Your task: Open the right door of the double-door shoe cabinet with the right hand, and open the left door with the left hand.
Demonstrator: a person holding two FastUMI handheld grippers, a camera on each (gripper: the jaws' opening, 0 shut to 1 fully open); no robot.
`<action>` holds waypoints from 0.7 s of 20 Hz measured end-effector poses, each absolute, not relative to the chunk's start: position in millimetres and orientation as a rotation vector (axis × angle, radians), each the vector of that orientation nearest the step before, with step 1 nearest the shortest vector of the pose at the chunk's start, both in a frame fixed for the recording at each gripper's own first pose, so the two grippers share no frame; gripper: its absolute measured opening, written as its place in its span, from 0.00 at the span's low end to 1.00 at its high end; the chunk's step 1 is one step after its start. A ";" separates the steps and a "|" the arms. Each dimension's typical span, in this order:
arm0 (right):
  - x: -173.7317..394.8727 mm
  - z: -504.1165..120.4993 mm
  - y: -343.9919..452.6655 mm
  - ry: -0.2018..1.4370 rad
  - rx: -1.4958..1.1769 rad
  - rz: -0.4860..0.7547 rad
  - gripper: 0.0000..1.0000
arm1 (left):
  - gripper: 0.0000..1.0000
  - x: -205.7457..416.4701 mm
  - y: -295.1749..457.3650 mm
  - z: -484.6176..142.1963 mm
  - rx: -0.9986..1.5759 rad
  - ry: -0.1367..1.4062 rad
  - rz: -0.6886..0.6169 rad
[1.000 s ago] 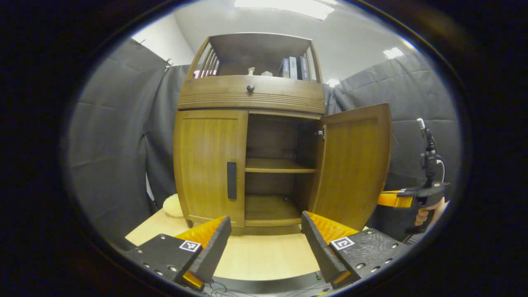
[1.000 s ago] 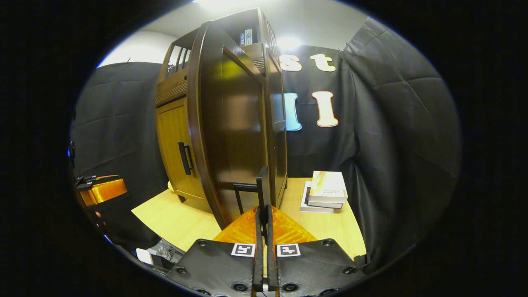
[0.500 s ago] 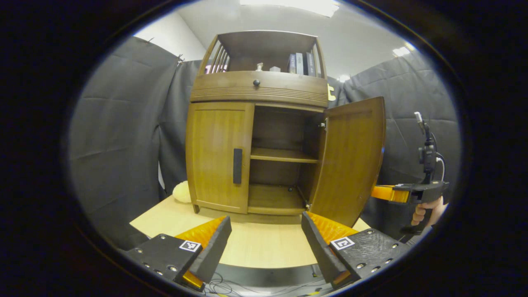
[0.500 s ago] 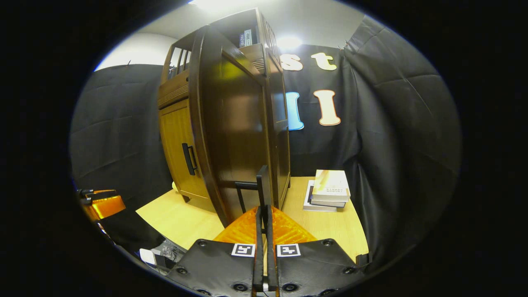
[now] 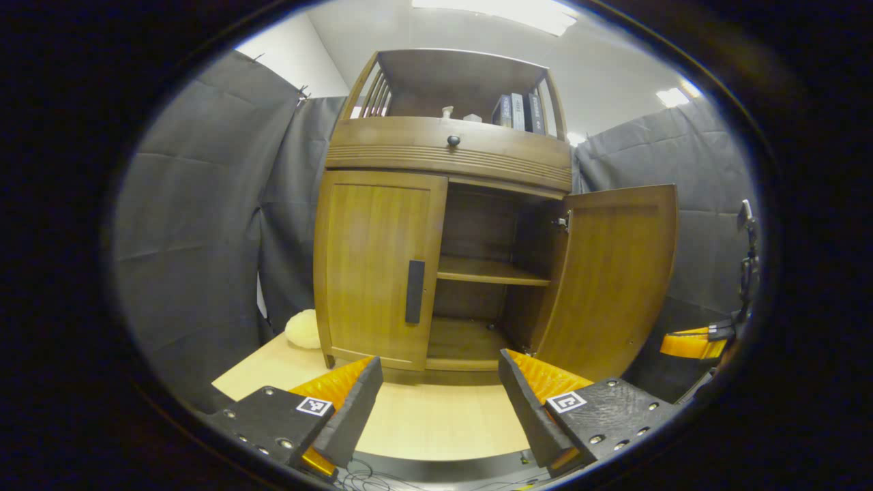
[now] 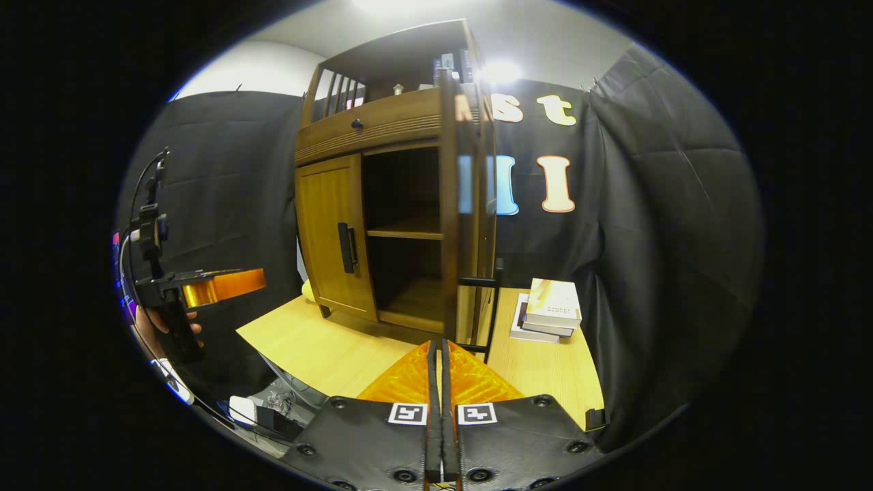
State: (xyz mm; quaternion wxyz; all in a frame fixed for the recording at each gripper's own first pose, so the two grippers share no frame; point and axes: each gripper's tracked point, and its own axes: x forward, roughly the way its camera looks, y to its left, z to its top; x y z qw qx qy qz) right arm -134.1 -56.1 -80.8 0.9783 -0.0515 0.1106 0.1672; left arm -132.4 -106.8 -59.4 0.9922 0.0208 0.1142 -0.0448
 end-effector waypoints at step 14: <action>-55.6 -37.0 103.9 0.122 -0.068 0.277 0.03 | 1.00 -110.4 46.5 -54.4 0.009 0.153 -0.087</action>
